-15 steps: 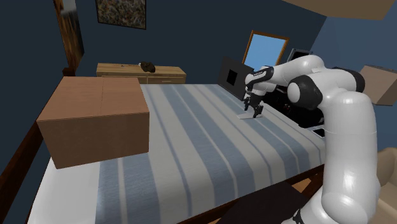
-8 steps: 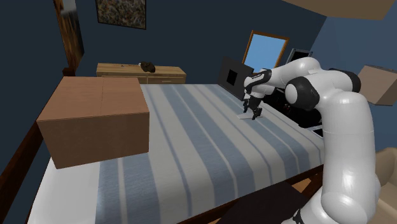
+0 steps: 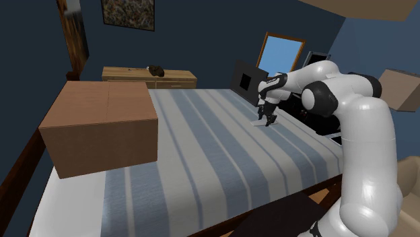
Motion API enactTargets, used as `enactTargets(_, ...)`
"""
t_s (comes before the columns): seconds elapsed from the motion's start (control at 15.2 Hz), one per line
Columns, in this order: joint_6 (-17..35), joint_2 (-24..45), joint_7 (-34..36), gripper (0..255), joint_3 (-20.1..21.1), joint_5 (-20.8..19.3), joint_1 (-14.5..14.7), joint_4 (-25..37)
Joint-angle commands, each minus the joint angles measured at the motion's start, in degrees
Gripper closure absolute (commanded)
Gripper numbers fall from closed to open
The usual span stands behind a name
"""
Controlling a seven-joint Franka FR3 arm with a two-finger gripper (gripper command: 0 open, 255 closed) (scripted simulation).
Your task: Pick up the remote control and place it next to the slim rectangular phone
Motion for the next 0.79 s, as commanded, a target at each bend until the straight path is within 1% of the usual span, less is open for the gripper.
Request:
enactTargets(0.0, 0.0, 0.0, 0.0, 255, 0.0, 0.0, 0.0, 0.0)
enactTargets(0.26, 0.0, 0.0, 0.0, 255, 0.0, 0.0, 0.0, 0.0)
enactTargets(0.73, -4.1, -2.4, 1.0, 255, -1.1, -1.7, 0.6, 2.0)
